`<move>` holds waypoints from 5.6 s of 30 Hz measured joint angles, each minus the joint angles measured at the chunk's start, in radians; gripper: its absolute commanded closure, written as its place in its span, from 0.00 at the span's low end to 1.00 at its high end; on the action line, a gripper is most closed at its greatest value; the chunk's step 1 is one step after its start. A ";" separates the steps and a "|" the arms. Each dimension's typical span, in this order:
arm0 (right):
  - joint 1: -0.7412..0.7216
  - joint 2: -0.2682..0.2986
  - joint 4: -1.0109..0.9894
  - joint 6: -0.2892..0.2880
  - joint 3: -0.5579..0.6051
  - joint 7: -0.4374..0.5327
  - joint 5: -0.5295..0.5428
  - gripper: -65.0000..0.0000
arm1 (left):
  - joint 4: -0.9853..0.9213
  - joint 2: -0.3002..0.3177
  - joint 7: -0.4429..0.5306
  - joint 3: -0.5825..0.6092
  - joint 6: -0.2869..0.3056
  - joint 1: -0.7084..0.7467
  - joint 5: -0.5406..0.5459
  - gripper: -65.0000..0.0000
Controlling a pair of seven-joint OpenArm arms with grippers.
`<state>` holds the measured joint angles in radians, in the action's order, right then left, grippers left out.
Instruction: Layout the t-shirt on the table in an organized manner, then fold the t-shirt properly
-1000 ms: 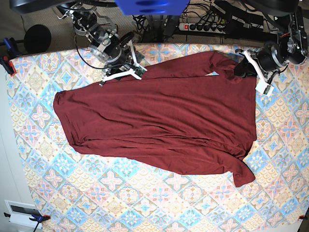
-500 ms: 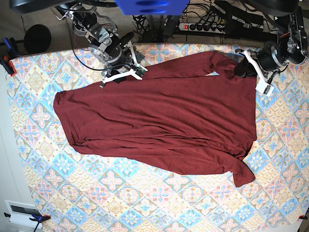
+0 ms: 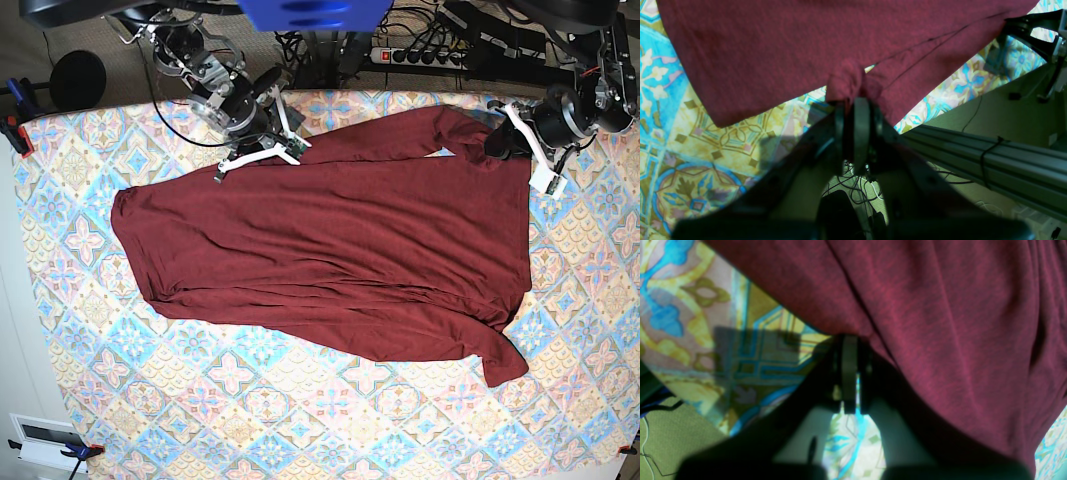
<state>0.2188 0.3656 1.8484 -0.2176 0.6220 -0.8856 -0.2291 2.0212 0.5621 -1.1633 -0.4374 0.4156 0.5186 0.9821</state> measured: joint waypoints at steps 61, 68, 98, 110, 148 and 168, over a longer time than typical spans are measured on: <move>0.210 0.072 0.157 -0.014 -0.256 -0.014 -0.019 0.96 | -0.552 -0.266 0.037 -0.205 0.000 -0.369 -0.356 0.99; 0.217 0.069 0.157 -0.018 -0.303 -0.013 0.001 0.84 | -0.552 -0.257 0.109 -0.138 0.005 -0.360 -0.389 0.73; 0.023 -0.014 -0.148 -0.007 -1.016 -0.154 0.868 0.66 | -0.545 -0.235 0.134 -0.144 0.014 -0.322 -0.375 0.55; 0.021 -0.017 -0.267 -0.007 -1.067 -0.151 0.871 0.66 | -0.545 -0.235 0.132 -0.144 0.015 -0.322 -0.376 0.55; -0.111 -0.019 -0.348 -0.201 -0.935 -0.123 0.866 0.98 | -0.548 -0.221 0.160 -0.141 0.014 -0.322 -0.383 0.55; -0.170 -0.018 -0.193 -0.227 -1.055 -0.236 0.869 0.69 | -0.563 -0.196 0.180 -0.139 0.011 -0.311 -0.388 0.54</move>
<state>0.0490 0.3477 1.6554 -0.4450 -0.4332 -1.1217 0.6403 1.4582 0.3656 -0.9829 -0.5766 0.4267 0.2077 0.5938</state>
